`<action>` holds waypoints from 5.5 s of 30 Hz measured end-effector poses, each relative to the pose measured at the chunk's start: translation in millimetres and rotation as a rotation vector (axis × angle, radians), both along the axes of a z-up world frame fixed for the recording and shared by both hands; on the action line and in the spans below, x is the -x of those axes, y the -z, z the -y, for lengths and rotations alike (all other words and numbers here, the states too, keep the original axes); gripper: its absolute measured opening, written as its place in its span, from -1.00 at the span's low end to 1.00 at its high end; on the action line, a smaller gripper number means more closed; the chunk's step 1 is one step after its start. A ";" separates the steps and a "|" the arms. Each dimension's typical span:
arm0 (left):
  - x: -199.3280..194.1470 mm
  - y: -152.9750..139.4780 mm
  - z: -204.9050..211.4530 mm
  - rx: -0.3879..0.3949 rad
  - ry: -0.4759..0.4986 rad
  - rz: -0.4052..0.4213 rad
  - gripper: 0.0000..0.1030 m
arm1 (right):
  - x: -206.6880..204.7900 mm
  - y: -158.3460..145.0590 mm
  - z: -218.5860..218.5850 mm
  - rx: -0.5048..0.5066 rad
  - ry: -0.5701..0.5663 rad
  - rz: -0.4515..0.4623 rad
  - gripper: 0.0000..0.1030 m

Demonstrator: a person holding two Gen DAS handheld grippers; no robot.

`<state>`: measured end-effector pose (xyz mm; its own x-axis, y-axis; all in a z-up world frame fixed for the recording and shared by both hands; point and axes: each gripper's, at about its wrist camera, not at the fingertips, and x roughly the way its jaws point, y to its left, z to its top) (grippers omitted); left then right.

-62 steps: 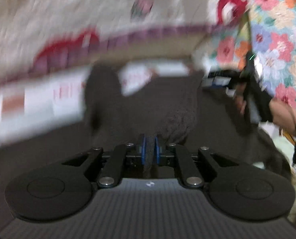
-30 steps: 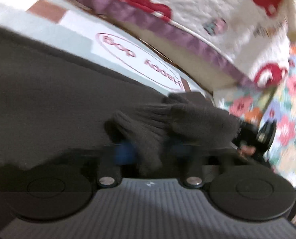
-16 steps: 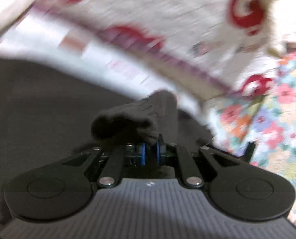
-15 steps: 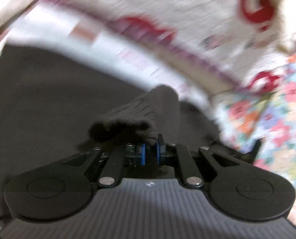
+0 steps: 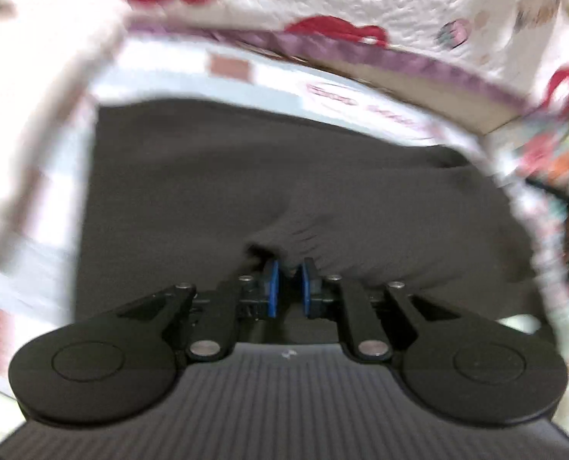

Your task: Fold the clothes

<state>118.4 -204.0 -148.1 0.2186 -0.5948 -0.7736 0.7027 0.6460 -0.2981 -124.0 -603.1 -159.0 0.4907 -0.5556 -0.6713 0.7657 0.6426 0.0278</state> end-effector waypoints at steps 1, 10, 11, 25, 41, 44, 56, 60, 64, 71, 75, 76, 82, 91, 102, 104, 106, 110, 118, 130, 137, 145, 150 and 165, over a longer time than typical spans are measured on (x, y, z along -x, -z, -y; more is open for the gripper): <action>-3.8 2.9 -1.0 0.013 -0.009 -0.006 -0.80 | -6.8 -1.4 3.0 -0.022 -0.013 0.014 -0.06; -25.7 28.4 7.5 0.133 -0.036 -0.023 -0.26 | -78.7 14.2 24.9 -0.138 -0.075 -0.057 0.09; -26.0 29.8 9.0 0.143 -0.032 -0.024 -0.23 | -82.9 16.1 26.3 -0.125 -0.086 -0.074 -0.18; -24.7 40.8 14.4 0.164 -0.001 -0.098 0.04 | -112.2 24.4 44.2 -0.010 -0.164 -0.126 -0.21; -24.3 37.9 28.6 0.201 0.050 -0.070 0.14 | -65.0 17.4 -51.8 -0.196 -0.377 0.045 0.15; -23.7 37.4 32.7 0.196 0.061 -0.050 -0.89 | -79.2 22.9 -82.8 -0.213 -0.486 0.010 0.15; -48.8 20.9 -39.1 -0.085 -0.209 0.060 0.14 | -132.7 36.4 -187.9 -0.122 -0.771 -0.191 0.19; -62.8 17.2 -50.1 0.055 -0.223 -0.039 0.19 | -135.3 34.6 -193.6 -0.132 -0.770 -0.173 0.19; -57.9 17.2 -30.8 0.115 -0.121 -0.079 0.25 | -137.5 33.1 -197.7 -0.143 -0.765 -0.151 0.18; -48.5 22.3 -14.0 0.021 -0.058 -0.068 0.30 | -149.6 37.6 -214.7 -0.163 -0.822 -0.143 0.20; -47.3 21.6 -15.0 -0.070 -0.081 -0.038 0.30 | -154.9 36.0 -233.3 -0.141 -0.885 -0.151 0.22; -46.9 21.4 -15.3 -0.092 -0.086 -0.030 0.30 | -155.1 34.2 -236.1 -0.154 -0.900 -0.143 0.22; -56.8 11.5 -63.1 -0.050 -0.237 -0.104 0.31 | -149.2 20.4 -260.2 -0.260 -1.033 -0.092 0.20; -40.9 7.3 -108.1 0.013 -0.315 -0.191 0.59 | -142.8 4.3 -297.4 -0.386 -1.216 -0.027 0.20; -19.2 10.5 -102.1 -0.040 -0.246 -0.154 -0.87 | -151.5 12.1 -342.7 -0.336 -1.336 -0.038 -0.13; -7.9 -7.1 -111.3 -0.005 -0.270 -0.107 -0.87 | -153.1 13.5 -351.0 -0.327 -1.358 -0.040 -0.56; 4.5 -28.0 -125.3 0.045 -0.307 -0.059 -0.87 | -154.6 15.0 -359.2 -0.318 -1.379 -0.042 -0.57; 16.4 -33.3 -148.4 0.049 -0.376 -0.065 -0.88 | -156.6 18.4 -372.6 -0.290 -1.412 -0.066 -0.60; 16.9 -34.8 -145.7 0.069 -0.378 -0.034 -0.08 | -163.5 28.2 -393.3 -0.265 -1.443 -0.114 -0.59; 17.4 -4.6 -124.4 -0.079 -0.367 -0.097 0.21 | -122.4 3.4 -322.9 -0.447 -1.315 0.077 -0.26; 30.3 -22.0 -118.6 -0.025 -0.305 -0.040 0.21 | -80.5 -19.9 -253.0 -0.490 -1.125 0.209 -0.17; 56.8 -50.9 -52.2 0.252 -0.007 -0.197 0.38 | 82.5 -44.8 -133.2 -0.354 -0.648 0.274 -0.10; 91.4 -35.5 5.7 0.179 0.215 -0.186 0.39 | 172.8 -38.3 -123.1 -0.331 -0.509 0.228 0.05; 130.3 1.9 2.2 -0.028 0.255 -0.208 0.49 | 240.5 69.6 -118.0 -0.837 -0.245 0.443 0.17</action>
<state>-11.8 -206.2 -150.0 -0.0988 -0.5881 -0.8027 0.7688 0.4671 -0.4368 -364.6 -485.1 -228.6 0.8316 0.1671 -0.5296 0.4243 0.4241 0.8001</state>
